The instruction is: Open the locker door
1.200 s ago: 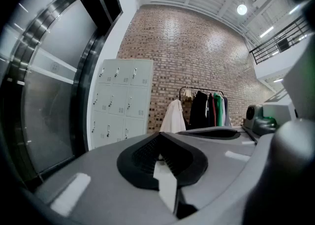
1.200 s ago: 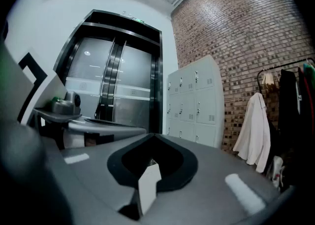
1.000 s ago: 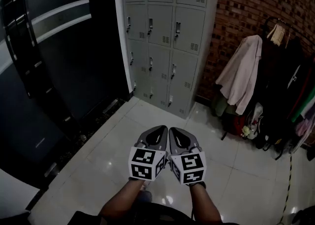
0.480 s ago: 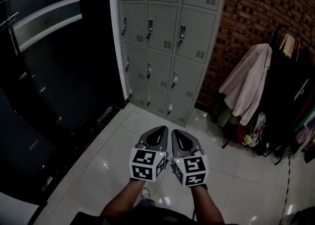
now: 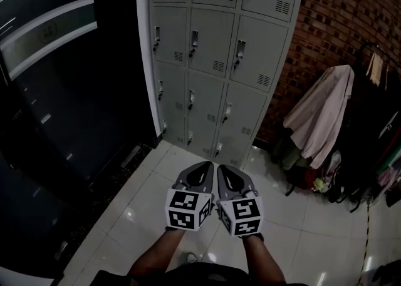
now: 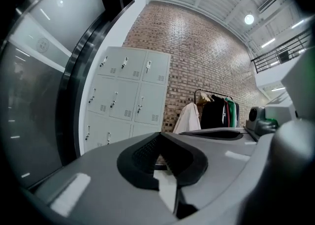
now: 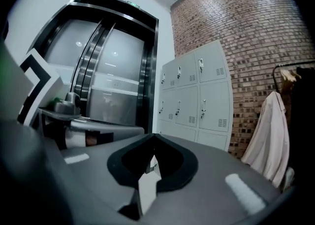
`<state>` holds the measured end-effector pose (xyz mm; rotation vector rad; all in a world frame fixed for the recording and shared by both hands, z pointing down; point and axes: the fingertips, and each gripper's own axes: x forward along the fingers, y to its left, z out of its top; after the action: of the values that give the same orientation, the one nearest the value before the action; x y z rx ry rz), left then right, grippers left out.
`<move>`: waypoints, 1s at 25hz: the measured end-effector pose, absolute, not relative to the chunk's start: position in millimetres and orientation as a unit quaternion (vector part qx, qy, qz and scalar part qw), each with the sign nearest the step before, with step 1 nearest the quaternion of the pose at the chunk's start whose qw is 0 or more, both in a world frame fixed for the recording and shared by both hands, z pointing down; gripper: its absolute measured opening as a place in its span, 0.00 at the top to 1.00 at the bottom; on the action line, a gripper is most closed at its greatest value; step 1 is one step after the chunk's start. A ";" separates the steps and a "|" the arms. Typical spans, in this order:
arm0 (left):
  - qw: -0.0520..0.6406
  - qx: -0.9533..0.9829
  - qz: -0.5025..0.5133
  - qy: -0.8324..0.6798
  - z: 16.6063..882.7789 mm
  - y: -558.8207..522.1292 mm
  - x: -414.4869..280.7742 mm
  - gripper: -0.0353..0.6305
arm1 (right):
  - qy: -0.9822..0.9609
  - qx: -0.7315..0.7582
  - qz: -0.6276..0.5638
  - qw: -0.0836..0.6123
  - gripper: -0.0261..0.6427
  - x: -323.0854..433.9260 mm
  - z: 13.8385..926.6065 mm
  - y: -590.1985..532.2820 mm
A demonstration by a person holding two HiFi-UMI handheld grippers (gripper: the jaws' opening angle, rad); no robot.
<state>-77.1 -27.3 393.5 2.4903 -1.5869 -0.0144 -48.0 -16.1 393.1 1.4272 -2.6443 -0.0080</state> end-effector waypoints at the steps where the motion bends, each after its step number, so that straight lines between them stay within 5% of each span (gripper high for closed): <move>1: 0.095 0.841 -0.006 -0.533 393.3 -32.5 -79.7 0.94 | -0.877 0.475 -0.003 0.068 0.96 -50.5 393.0 -20.6; 25: 0.063 0.848 -0.001 -0.526 387.6 -220.9 -62.1 0.94 | -0.871 0.489 -0.038 0.019 0.96 -27.7 363.9 -216.0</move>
<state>-62.1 -220.9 387.6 2.5625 -1.5895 -0.0016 -27.7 -216.0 363.9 1.5175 -2.7053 -0.1176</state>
